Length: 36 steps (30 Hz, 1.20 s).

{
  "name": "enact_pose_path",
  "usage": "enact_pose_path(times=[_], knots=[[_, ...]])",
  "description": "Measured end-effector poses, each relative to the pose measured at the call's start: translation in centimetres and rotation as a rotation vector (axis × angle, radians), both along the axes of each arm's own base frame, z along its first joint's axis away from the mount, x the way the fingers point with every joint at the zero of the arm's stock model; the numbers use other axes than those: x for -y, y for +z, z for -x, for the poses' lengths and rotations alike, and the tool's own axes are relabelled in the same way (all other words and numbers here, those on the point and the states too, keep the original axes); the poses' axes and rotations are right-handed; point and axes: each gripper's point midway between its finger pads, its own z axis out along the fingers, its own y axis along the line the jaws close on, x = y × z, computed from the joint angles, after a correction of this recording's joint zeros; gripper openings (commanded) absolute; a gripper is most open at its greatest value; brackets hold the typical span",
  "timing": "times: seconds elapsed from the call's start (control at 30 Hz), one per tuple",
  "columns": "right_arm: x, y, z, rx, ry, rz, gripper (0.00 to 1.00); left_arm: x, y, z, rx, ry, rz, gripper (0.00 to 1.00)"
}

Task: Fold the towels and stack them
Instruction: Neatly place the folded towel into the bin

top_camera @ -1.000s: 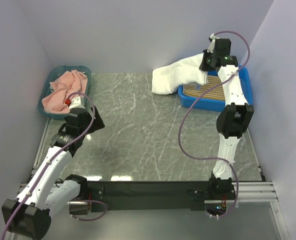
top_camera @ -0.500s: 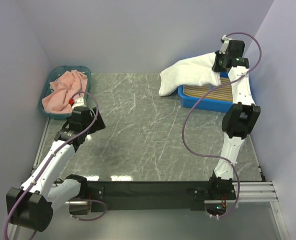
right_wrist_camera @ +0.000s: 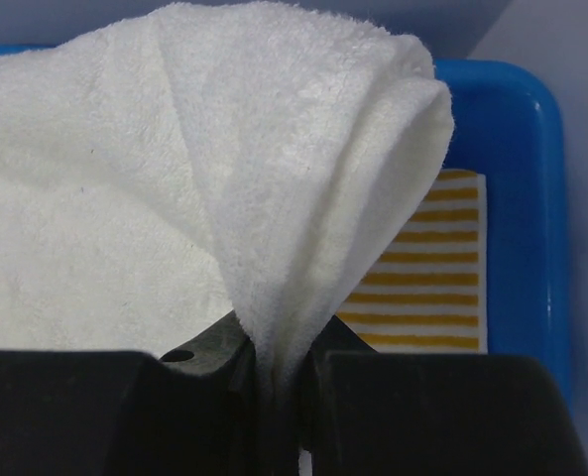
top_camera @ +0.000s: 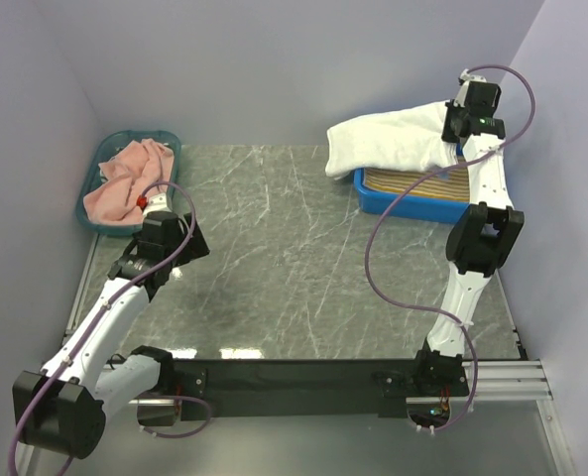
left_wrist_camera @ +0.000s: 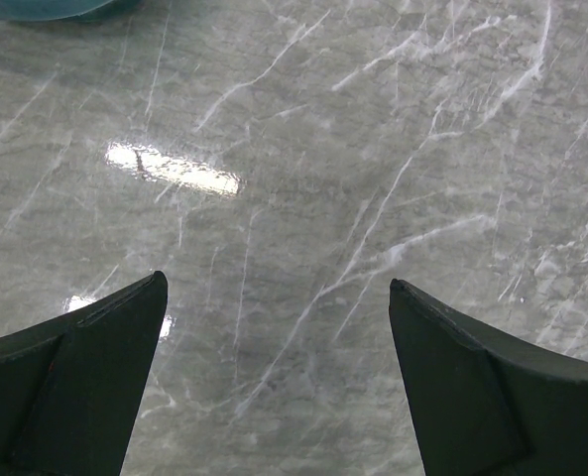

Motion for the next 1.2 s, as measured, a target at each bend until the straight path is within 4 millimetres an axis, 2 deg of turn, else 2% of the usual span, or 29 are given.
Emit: enact_pose_path(times=[0.2,0.4,1.2], knots=[[1.2,-0.2,0.2,-0.009,-0.031,0.036,0.00,0.0,-0.3,-0.1,-0.010,0.000,-0.002,0.99],[1.9,-1.5,0.7,-0.046,-0.053,0.073,0.00,0.1,-0.9,-0.2,-0.029,-0.001,-0.007,0.99],[5.2,-1.2,1.8,-0.080,-0.168,0.200,0.00,0.8,-1.7,-0.4,-0.060,-0.028,0.011,0.99]])
